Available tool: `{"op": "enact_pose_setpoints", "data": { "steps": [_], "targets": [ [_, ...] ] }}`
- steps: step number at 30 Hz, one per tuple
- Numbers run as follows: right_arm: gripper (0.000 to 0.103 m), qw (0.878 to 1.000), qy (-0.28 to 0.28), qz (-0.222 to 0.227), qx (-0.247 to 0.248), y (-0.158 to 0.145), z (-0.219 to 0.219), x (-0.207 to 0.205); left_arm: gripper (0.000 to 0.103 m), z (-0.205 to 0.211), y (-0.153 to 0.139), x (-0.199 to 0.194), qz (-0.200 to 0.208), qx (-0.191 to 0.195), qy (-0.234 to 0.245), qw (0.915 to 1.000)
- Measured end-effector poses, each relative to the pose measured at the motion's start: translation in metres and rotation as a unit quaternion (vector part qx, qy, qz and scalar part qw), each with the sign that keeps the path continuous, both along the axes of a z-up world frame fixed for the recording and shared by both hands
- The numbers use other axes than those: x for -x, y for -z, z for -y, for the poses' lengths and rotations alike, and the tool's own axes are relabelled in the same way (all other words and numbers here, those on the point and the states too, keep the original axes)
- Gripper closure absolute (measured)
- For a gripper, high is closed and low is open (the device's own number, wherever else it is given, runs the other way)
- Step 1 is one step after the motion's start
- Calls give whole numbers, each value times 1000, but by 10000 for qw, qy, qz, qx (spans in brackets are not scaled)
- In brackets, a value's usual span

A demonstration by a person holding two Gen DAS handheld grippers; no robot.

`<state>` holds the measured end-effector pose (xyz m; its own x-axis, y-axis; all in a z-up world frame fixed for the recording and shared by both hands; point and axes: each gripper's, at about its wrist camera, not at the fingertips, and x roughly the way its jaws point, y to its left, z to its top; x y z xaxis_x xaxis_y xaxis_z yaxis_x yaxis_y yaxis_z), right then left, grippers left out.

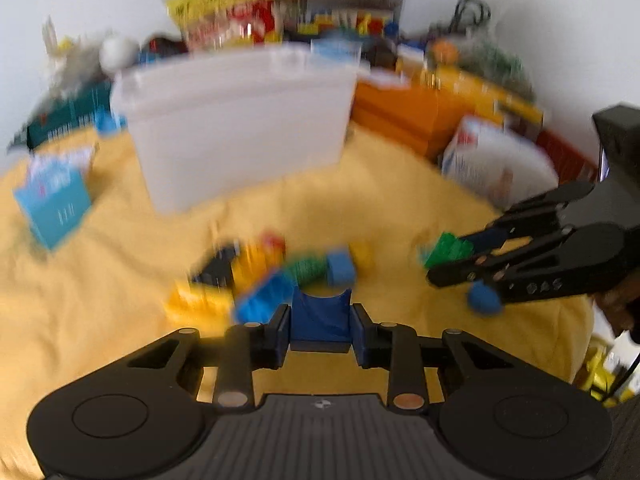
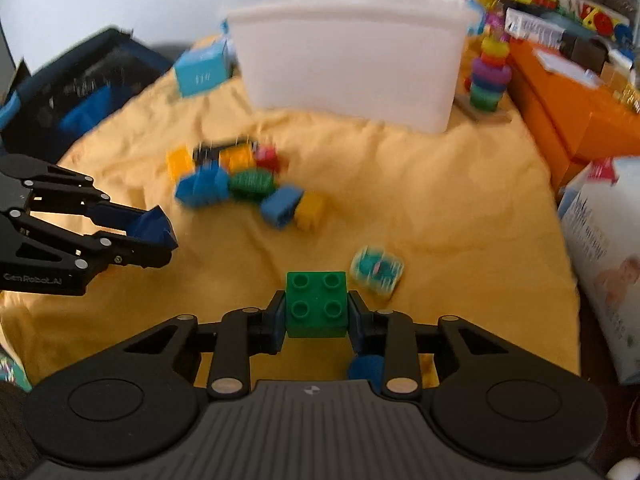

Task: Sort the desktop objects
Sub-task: 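Carry the blue and green bricks over the white bin and open both tools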

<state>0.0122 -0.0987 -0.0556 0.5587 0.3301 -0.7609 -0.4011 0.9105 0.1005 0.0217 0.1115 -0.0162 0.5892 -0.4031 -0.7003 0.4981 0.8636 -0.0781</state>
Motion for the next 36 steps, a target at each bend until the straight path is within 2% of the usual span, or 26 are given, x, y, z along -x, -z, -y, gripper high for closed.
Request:
{"op": "enact_pose_setpoints", "data": {
  "steps": [5,9,13,17,20,22,23,27,29,34,36],
  "targets": [
    [69,9980,-28,618,-110,-38,3,-31,68,0,-51,-35,750,-14,-99,9971],
    [69,9921,-47,1246,-121,-74,5,-69,68,-4,-93,-78,1221,171,-288,9919],
    [69,9847,37,1735,-136,-101,-7,-110,68,-1,-117,-124,1558,72,-566,9861],
    [69,9831,341,1779,-278,-111,-18,-151,68,5,-118,-168,1577,-164,-911,9831],
    [69,9839,555,1676,-261,-104,-26,-176,67,9,-102,-196,1345,-305,-1166,9836],
    [69,9854,664,1546,-259,-97,-29,-190,57,14,-88,-207,1226,-542,-1284,9826],
    [68,9858,747,1489,-198,-91,-32,-196,51,15,-83,-207,1167,-620,-1306,9826],
    [61,9885,744,1306,-168,-85,-33,-199,50,13,-79,-192,1154,-485,-1163,9853],
    [58,9871,717,1411,-242,-88,-31,-188,49,9,-85,-177,1221,-365,-1156,9851],
    [56,9847,607,1584,-404,-98,-25,-156,34,5,-94,-124,1591,-148,-980,9823],
    [50,9848,477,1614,-440,-96,-22,-138,28,4,-91,-99,1651,-142,-943,9817]
  ]
}}
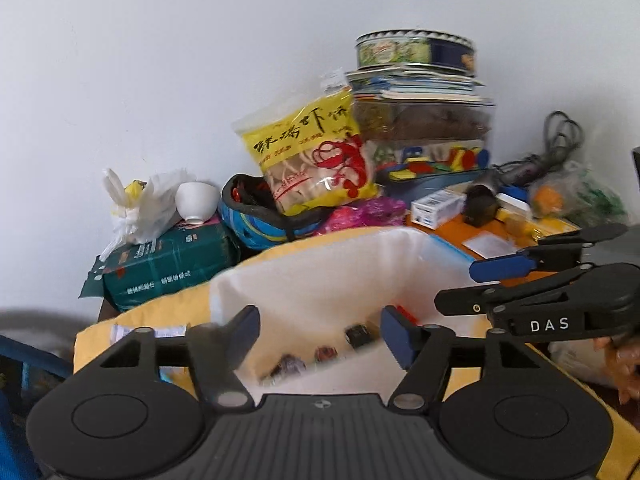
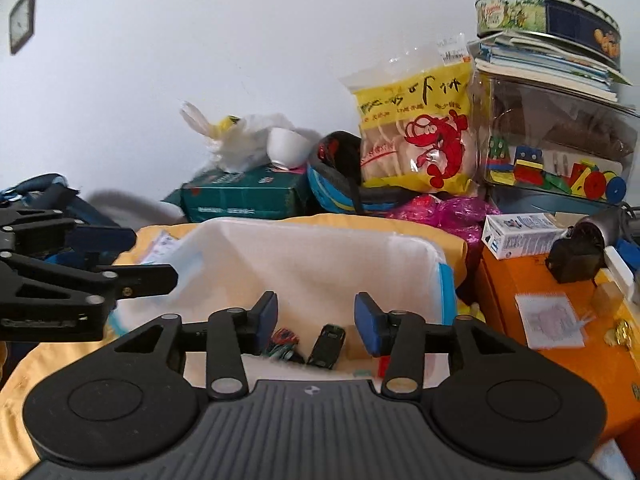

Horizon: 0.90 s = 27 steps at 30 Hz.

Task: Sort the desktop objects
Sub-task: 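Carry the blue and green bricks over the white bin and open both tools, then grasp an orange brick with the left tool while the right tool grasps a small yellow brick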

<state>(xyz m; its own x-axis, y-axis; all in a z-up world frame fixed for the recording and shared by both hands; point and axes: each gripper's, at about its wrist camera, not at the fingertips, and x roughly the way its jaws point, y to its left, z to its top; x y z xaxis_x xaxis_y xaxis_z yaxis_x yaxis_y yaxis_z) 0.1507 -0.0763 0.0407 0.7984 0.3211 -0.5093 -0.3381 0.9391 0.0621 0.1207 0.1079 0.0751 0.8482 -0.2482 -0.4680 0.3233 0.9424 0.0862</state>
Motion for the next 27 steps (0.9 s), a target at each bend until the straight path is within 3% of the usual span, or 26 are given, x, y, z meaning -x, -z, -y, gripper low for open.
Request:
{"op": "enact_pose_setpoints", "data": {
  "steps": [3,6,9,12,16,20,25,27],
  "targets": [
    [46,9997,-188,-12,144,10,1,30,27,-4,18,34,-318,143,73,9994],
    [45,9990,-262,-244,283,29,2,60,27,-4,50,62,-988,173,66,9949],
    [45,9966,-379,-622,376,55,1,87,27,-1,92,88,-1670,-62,264,9856],
    [45,9920,-579,-943,603,81,-2,113,27,-4,120,107,-2148,-15,308,9762],
    [48,9832,-855,-1208,1069,107,-14,147,28,-11,133,125,-2330,-97,111,9724],
    [49,9765,-1068,-1515,1095,122,-19,174,30,-25,129,148,-2135,-328,-55,9764],
    [52,9767,-1077,-1384,1241,120,-17,183,49,-41,140,151,-2248,-267,-281,9736],
    [55,9774,-1058,-1291,1296,116,-17,185,63,-45,146,149,-2287,-232,-310,9727]
  ]
}}
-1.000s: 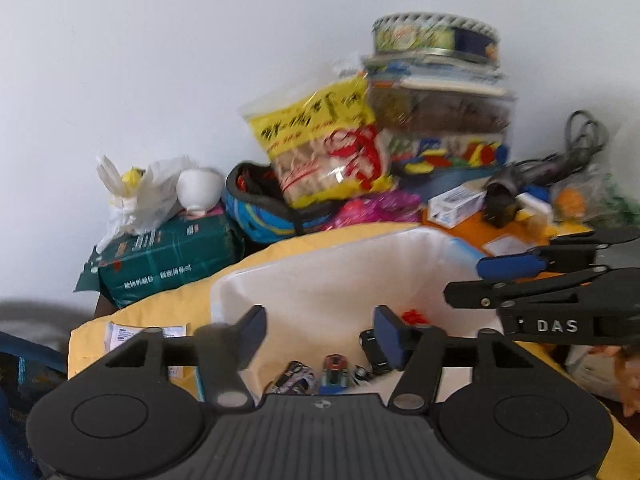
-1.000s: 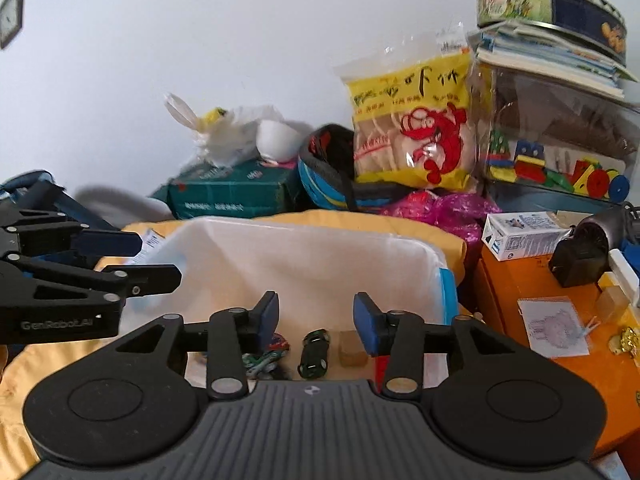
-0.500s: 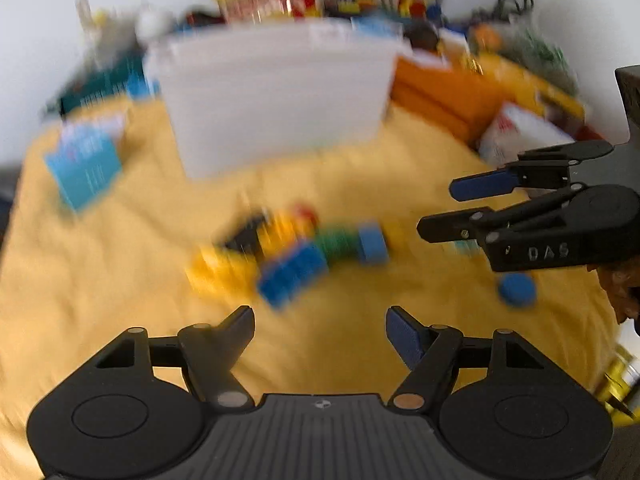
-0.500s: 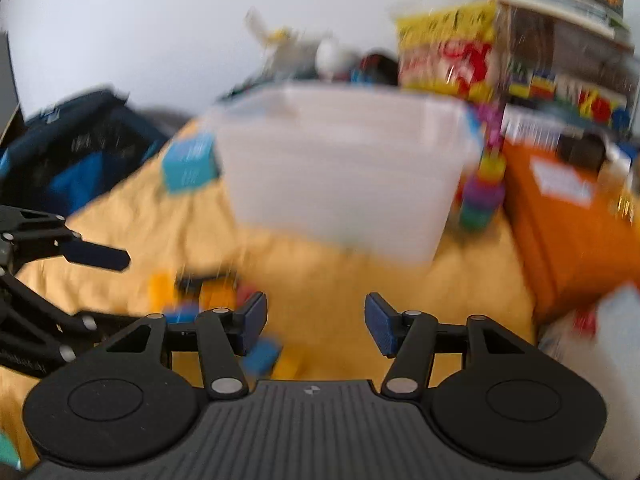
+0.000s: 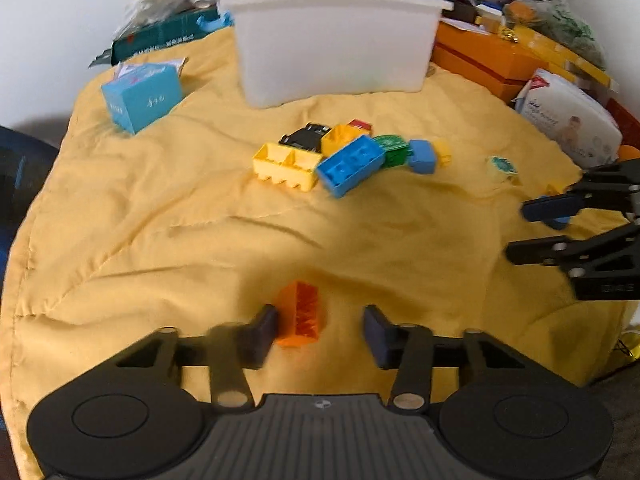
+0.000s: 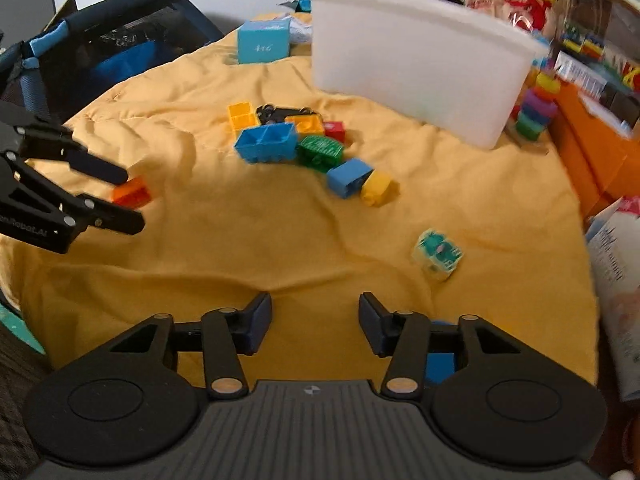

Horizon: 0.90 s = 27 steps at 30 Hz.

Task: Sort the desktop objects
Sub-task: 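Grasp an orange brick with the left tool while the right tool grasps a small yellow brick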

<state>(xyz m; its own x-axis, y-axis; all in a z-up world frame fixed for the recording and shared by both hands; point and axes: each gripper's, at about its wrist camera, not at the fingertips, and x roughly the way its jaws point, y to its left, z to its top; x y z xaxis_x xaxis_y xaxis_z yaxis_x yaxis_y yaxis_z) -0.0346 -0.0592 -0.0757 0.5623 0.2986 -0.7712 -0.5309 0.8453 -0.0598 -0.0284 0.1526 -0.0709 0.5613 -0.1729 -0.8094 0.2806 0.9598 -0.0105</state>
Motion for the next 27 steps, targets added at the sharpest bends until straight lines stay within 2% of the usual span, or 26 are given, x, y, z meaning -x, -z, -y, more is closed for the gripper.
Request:
{"op": "enact_pose_setpoints", "data": {
  "steps": [1,2,4,6,7,10,12,14,18,21,22,23,24,26,27],
  "targets": [
    [55,10000,-17,38,-6,-1,0,1,65,-2,1,-1,23,73,4,10000],
    [55,10000,-51,80,-10,-1,0,4,74,-3,0,-2,42,134,23,9999],
    [56,9998,-76,162,32,-2,-1,12,74,2,-3,-1,123,-42,130,9998],
    [56,9997,109,209,13,-5,4,15,73,9,-5,1,235,-291,243,9990],
    [56,9993,275,259,-75,-8,10,16,73,9,-5,1,246,-280,282,9989],
    [56,9944,906,422,-337,-16,35,15,67,9,-3,-2,89,42,340,9994],
    [56,9901,1309,279,-410,-15,51,9,60,14,-2,-3,63,56,394,9992],
    [63,9838,1712,86,-533,-12,66,4,56,19,-6,-2,125,82,471,9988],
    [62,9688,2311,-21,-899,-13,92,-2,50,24,-17,1,236,270,585,9976],
    [65,9804,1896,156,-517,-12,83,-7,50,25,-22,4,263,293,545,9977],
    [68,9873,1549,271,-215,-12,74,-7,50,24,-25,5,297,293,501,9979],
    [76,9903,1345,353,-35,-11,68,-4,50,22,-27,7,328,296,441,9981],
    [78,9915,1256,319,95,-8,65,-4,50,19,-29,8,343,296,361,9983],
    [79,9892,1462,52,-28,0,72,-10,50,9,-30,8,381,268,130,9988],
    [79,9872,1591,75,-66,0,77,-11,50,5,-30,8,385,250,39,9989]
  ]
}}
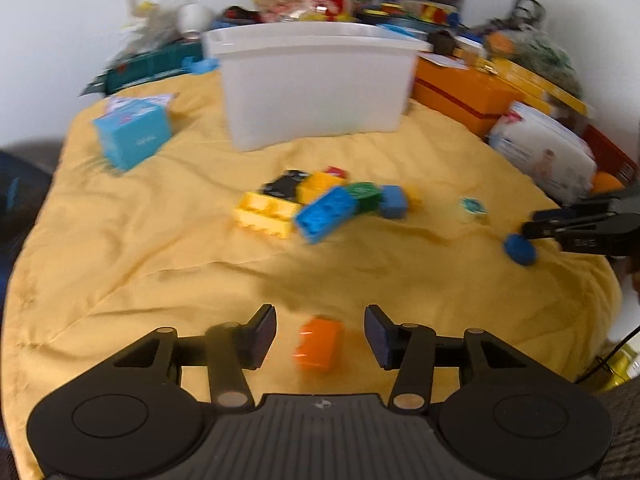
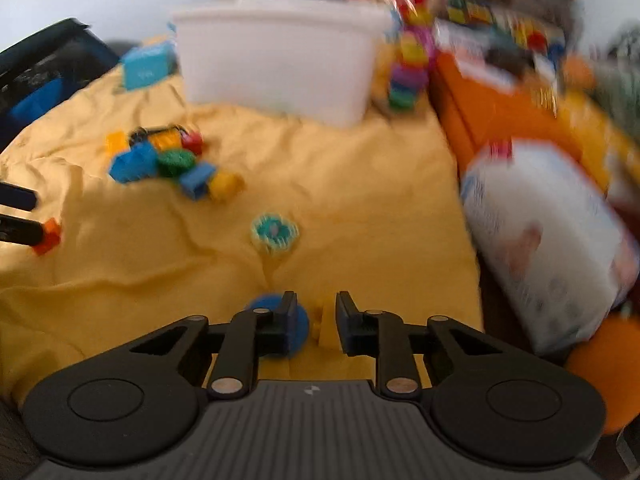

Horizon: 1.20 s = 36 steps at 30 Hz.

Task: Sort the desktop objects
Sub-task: 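Grasp an orange brick with the left tool while the right tool grasps a small yellow brick, then carry the orange and yellow bricks over the white bin and open both tools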

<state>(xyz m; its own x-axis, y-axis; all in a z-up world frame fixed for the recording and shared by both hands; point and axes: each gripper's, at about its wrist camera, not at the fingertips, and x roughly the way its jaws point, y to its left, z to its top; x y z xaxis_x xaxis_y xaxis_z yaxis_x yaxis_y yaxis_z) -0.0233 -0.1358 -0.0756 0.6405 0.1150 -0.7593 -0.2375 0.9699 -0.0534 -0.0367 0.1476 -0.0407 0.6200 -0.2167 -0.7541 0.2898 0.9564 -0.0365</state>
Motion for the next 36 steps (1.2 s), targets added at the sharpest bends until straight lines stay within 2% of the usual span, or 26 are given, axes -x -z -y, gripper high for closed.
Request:
{"op": "enact_pose_setpoints", "data": {
  "steps": [3,6,8,11,15,19,20,21,26,28,32,36],
  "targets": [
    [79,9993,283,-174,-167,4,16,-8,50,-16,4,-3,-94,26,-328,9994],
    [82,9987,366,-237,-252,11,27,-8,50,-26,12,-9,-289,274,-446,9982],
    [86,9991,314,-227,-172,9,25,-7,51,-24,17,-10,-389,371,-367,9979],
    [86,9996,219,-103,-158,1,19,-4,51,-16,23,-11,-485,434,-191,9977],
    [86,9995,-208,202,-144,-18,-1,0,51,-9,30,-11,-553,369,-67,9978],
    [86,9957,-672,36,-644,-20,-28,3,57,-4,30,-10,-445,266,53,9986],
    [86,9943,-790,-59,-717,-15,-36,3,64,-1,30,-9,-414,234,123,9988],
    [86,9933,-896,-122,-718,-12,-43,2,71,1,30,-7,-392,211,194,9988],
    [86,9891,-1402,-274,-351,6,-69,8,73,13,30,0,-293,72,513,9982],
    [85,9892,-1392,-246,-379,8,-67,9,84,12,28,1,-262,167,543,9980],
    [86,9892,-1397,-258,-371,7,-68,7,86,7,17,-3,-177,474,486,9975],
    [86,9890,-1359,-143,-559,-9,-65,1,86,3,-14,-17,160,639,457,9968]
  ]
}}
